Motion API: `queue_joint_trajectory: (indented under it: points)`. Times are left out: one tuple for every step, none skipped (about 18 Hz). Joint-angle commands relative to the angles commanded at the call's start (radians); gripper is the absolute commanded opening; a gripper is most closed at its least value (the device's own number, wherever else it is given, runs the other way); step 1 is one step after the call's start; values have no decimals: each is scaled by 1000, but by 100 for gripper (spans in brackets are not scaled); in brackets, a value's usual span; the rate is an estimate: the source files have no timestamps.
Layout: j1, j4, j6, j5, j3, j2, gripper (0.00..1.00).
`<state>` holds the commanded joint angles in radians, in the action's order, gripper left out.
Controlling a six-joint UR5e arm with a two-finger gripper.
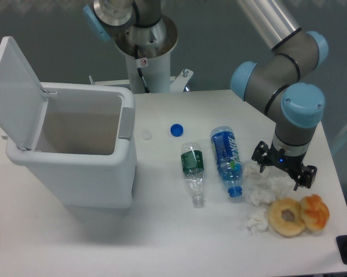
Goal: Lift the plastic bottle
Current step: 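Move the gripper down toward the blue-label water bottle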
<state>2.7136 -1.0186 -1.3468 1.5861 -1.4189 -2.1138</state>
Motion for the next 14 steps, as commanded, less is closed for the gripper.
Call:
queue_joint_trajectory:
  points:
    - [-2,0,2,2,0,-3,100]
    - [-2,0,6,2,2,-5,100]
    - [-3,0,11,2,2,-5,100]
    - [-5,0,15,2,0,-5,100]
    - [-11,2,41,3,-5,-3,100]
    - [-12,2,98,3,-12,3,100]
    - [-21,2,174,2,-18,6,100]
    - [-34,3,242,-1,-29,11,100]
    - [-41,3,289,-3,-40,9,100]
    - [-44,9,305,-5,-43,5,100]
    - [-51,23,311,-6,-44,0,100]
    - [-58,34,324,-6,-46,-2,100]
    - [-63,34,353,-6,-54,-3,100]
    - [-66,35,382,-8,-58,-3,100]
